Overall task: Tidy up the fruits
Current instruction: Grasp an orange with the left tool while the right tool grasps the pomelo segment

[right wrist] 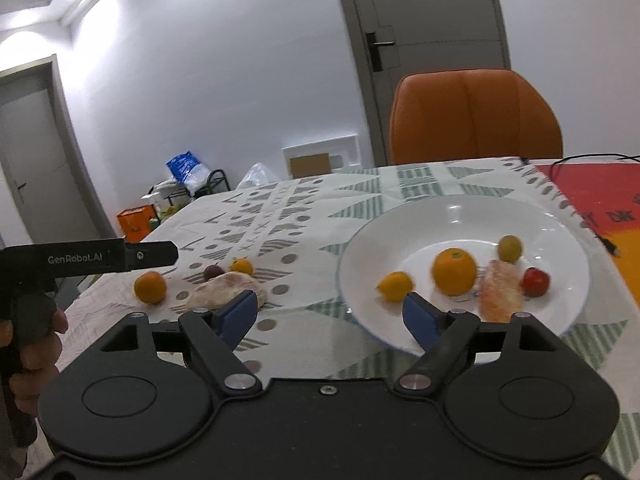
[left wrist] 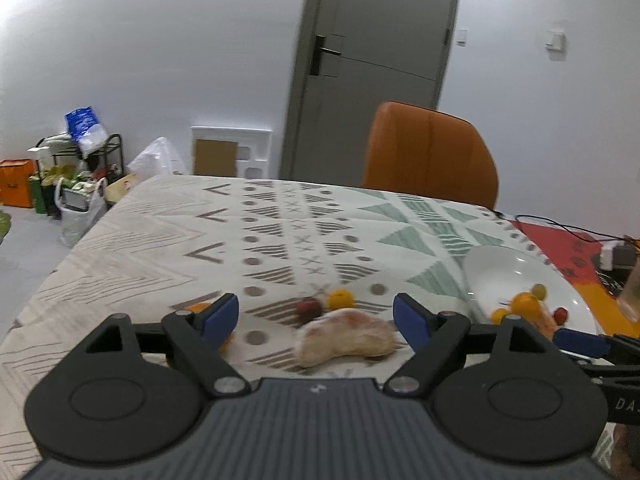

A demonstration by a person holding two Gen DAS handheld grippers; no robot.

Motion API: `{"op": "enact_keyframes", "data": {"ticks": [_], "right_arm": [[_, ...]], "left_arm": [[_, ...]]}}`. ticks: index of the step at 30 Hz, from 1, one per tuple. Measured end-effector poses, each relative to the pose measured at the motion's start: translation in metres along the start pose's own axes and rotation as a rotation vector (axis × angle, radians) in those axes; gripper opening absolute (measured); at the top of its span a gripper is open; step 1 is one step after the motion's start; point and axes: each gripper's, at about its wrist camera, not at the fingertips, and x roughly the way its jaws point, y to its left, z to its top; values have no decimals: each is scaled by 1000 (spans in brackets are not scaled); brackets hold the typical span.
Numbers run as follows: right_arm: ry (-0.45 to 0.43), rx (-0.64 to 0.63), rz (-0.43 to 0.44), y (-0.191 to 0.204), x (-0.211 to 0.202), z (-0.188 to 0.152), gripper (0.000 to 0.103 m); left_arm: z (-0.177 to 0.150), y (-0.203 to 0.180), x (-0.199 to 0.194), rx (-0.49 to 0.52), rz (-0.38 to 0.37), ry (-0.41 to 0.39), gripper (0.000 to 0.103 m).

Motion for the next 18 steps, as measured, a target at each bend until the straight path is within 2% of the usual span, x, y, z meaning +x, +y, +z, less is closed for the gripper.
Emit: {"op": "enact_keyframes", "data": {"ticks": [4,18], "right_arm": [[14,-24,15,12,5,0,80],[47,-77,54,39,24,3,95]], "left_arm": [[-2,16,0,-33,18,3,83],[-12,51,15,-90,72,25,83]]}}
